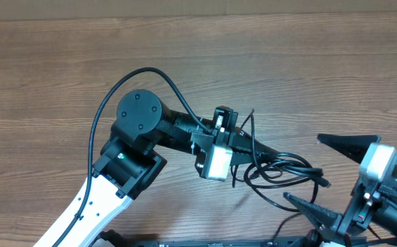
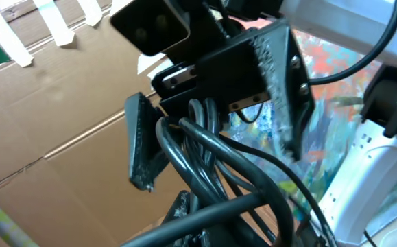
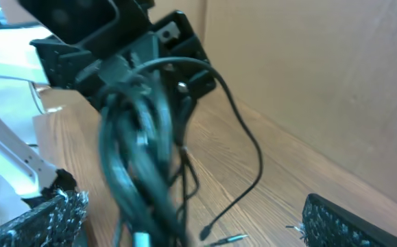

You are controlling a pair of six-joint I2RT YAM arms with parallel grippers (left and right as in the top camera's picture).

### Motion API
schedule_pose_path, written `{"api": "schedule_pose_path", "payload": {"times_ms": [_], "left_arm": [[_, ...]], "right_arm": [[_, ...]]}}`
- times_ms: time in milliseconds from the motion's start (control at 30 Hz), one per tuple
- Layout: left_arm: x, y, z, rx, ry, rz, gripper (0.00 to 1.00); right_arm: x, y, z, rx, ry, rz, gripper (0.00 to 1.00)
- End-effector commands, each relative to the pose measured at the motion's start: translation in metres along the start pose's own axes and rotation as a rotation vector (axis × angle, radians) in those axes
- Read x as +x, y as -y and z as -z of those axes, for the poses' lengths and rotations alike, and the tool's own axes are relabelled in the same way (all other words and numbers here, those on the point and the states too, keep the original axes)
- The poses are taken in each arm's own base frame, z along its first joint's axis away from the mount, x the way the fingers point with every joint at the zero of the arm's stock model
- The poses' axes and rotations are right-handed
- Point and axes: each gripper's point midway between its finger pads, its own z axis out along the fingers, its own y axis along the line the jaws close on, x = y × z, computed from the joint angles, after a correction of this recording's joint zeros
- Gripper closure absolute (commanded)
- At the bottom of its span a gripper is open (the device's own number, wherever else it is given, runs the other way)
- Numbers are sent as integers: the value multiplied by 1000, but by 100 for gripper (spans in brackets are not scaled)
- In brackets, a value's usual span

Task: Untangle cables

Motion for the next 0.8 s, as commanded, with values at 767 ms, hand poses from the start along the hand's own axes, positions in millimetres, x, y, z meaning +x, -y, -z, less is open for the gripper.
{"api": "schedule_pose_path", "payload": {"times_ms": [767], "left_arm": [[4, -9, 31, 8, -27, 31, 96]], "right_arm": [[-7, 40, 7, 213, -32, -135, 0]]}}
